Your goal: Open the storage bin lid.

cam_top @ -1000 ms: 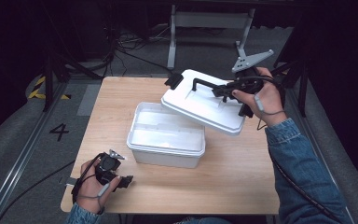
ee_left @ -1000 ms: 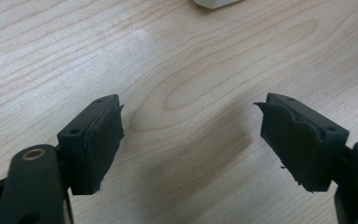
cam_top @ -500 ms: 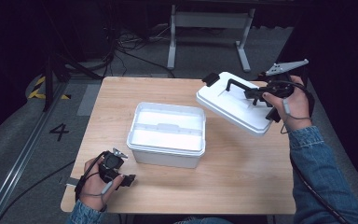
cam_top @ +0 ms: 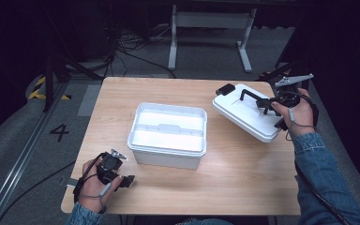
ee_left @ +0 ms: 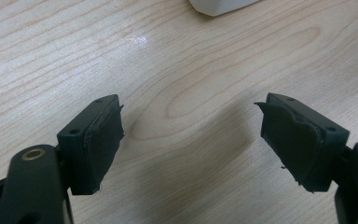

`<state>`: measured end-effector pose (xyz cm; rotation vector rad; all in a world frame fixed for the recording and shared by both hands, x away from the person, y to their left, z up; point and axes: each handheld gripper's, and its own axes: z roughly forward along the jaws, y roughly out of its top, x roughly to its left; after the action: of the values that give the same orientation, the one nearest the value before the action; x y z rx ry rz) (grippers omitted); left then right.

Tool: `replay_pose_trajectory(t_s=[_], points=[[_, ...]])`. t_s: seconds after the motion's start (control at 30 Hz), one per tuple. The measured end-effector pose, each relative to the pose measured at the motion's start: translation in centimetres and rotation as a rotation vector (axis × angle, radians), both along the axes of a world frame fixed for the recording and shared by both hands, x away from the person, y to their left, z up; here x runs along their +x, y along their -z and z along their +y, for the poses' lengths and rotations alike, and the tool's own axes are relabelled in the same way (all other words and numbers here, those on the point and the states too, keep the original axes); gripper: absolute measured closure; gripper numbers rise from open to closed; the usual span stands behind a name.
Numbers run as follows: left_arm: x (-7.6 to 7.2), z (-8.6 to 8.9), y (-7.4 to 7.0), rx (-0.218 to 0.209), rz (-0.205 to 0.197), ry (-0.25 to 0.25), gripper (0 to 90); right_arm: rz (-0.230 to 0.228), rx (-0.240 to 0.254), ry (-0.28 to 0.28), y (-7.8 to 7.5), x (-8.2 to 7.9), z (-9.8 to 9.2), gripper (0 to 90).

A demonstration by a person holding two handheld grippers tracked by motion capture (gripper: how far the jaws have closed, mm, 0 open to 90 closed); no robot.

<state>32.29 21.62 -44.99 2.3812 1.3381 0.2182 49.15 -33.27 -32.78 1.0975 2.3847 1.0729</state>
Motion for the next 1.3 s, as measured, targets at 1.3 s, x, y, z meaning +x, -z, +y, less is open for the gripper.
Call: replay_pose_trajectory(t_s=[1.3], points=[[-0.3, 0.2, 0.2, 0.008, 0.005, -0.007, 21.5, 0.169, 0.065, 0.038, 10.1, 1.5, -1.5, 84.6]])
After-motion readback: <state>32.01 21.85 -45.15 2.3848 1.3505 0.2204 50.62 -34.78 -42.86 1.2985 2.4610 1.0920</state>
